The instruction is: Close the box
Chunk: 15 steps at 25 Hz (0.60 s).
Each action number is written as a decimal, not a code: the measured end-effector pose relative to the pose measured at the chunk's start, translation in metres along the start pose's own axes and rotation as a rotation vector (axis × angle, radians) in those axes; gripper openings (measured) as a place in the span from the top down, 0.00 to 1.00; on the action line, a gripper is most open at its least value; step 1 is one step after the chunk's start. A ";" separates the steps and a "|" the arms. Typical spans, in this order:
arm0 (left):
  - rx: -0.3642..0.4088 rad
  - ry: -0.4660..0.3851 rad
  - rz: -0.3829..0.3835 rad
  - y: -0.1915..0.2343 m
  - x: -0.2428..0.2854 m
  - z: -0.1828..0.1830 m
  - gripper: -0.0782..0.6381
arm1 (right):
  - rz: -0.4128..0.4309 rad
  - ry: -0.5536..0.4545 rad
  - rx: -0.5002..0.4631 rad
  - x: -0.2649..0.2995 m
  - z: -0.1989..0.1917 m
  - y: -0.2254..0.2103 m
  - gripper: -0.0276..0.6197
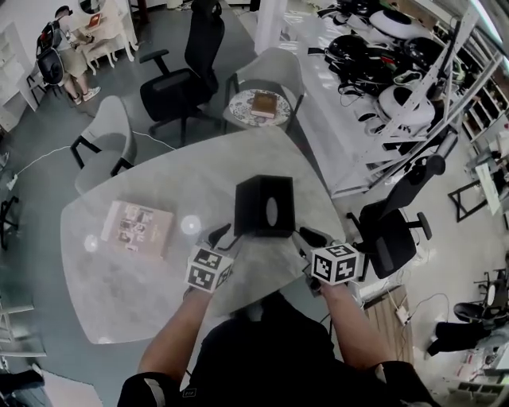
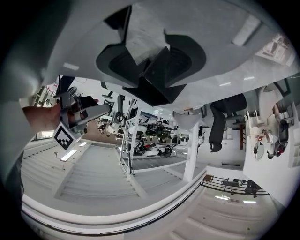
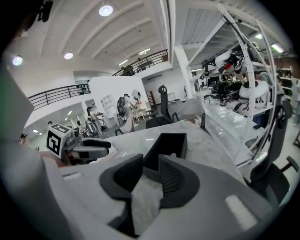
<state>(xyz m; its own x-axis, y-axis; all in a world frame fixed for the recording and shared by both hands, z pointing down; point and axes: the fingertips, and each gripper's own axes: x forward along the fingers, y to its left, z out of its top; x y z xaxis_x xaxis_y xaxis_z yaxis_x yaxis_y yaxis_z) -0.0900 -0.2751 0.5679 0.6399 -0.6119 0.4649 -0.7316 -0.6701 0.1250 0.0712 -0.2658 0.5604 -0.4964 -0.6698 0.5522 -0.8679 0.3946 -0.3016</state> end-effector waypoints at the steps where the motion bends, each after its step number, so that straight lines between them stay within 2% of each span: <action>1: 0.002 0.009 -0.008 0.000 0.005 -0.004 0.66 | 0.001 0.008 0.002 0.005 -0.001 -0.003 0.78; 5: -0.007 0.048 -0.041 -0.002 0.026 -0.022 0.64 | 0.001 0.036 0.039 0.025 -0.009 -0.017 0.73; 8: -0.015 0.085 -0.052 -0.003 0.043 -0.037 0.64 | 0.000 0.068 0.049 0.040 -0.014 -0.029 0.73; 12: -0.029 0.139 -0.042 0.002 0.065 -0.061 0.64 | 0.020 0.111 0.057 0.057 -0.023 -0.039 0.72; 15: -0.026 0.166 -0.027 0.007 0.077 -0.073 0.63 | 0.027 0.127 0.056 0.066 -0.025 -0.044 0.68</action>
<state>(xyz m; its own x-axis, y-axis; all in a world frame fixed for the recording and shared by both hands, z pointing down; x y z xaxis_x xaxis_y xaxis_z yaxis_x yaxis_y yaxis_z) -0.0626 -0.2959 0.6686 0.6132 -0.5144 0.5995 -0.7218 -0.6732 0.1607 0.0774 -0.3115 0.6295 -0.5171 -0.5731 0.6357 -0.8553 0.3735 -0.3590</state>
